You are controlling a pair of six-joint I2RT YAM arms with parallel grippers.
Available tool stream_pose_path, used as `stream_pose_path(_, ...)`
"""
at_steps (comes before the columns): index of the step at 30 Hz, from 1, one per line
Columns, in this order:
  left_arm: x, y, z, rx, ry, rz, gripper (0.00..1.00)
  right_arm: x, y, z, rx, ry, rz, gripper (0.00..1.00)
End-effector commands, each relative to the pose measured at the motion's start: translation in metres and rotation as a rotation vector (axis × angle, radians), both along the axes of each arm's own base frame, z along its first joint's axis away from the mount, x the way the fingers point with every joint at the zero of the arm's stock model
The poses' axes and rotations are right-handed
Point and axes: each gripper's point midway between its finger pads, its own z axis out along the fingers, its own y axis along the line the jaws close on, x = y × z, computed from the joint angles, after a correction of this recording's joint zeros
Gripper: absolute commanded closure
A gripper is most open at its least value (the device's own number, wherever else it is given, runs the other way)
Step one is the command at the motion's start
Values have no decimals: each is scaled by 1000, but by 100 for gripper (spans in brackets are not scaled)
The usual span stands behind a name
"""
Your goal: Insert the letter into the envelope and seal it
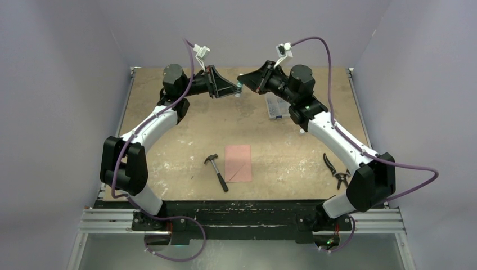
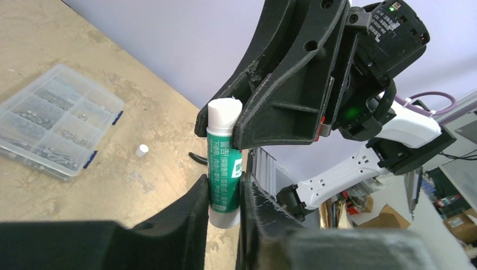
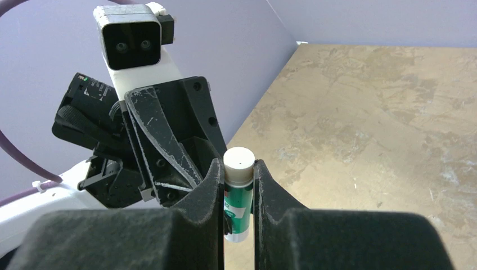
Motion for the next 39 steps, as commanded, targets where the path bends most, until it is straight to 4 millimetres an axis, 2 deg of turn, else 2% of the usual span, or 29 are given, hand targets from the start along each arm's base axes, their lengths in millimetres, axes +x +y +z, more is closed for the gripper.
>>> stream_pose_path(1,-7,1,18,-25,-62,-22,71,-3,3,27,-22,-147,42,91)
stream_pose_path(3,-4,1,17,-17,-58,-16,63,-11,7,26,-38,-189,91,92)
stream_pose_path(7,0,0,12,6,-39,-7,62,-25,14,21,-60,-224,188,92)
stream_pose_path(12,1,0,10,10,-32,-7,73,-30,22,25,-70,-262,253,93)
stream_pose_path(19,2,-1,10,9,-27,-12,69,-29,27,14,-100,-224,292,91)
stream_pose_path(21,3,-1,8,10,-24,-14,79,-29,27,16,-101,-226,293,89)
stream_pose_path(22,3,-1,8,10,-22,-14,88,-29,26,17,-100,-228,291,87)
stream_pose_path(23,4,-1,7,10,-23,-11,97,-28,25,19,-98,-230,280,80)
stream_pose_path(24,5,-1,7,10,-20,-8,100,-28,23,20,-98,-228,265,69)
stream_pose_path(26,6,-1,9,5,-31,3,100,-27,16,22,-63,-185,213,43)
stream_pose_path(29,11,0,15,-7,-60,40,100,-28,-4,30,19,-171,107,23)
stream_pose_path(31,14,2,24,-23,-88,72,100,-33,-14,28,81,-161,59,18)
stream_pose_path(33,18,3,33,-52,-101,109,100,-40,-21,37,167,-173,36,17)
stream_pose_path(35,22,6,48,-104,-112,150,100,-49,-23,28,241,-136,54,17)
stream_pose_path(37,24,8,61,-164,-103,182,100,-59,-23,33,340,-129,91,17)
stream_pose_path(39,22,10,73,-214,-92,211,100,-59,-21,31,389,-98,98,19)
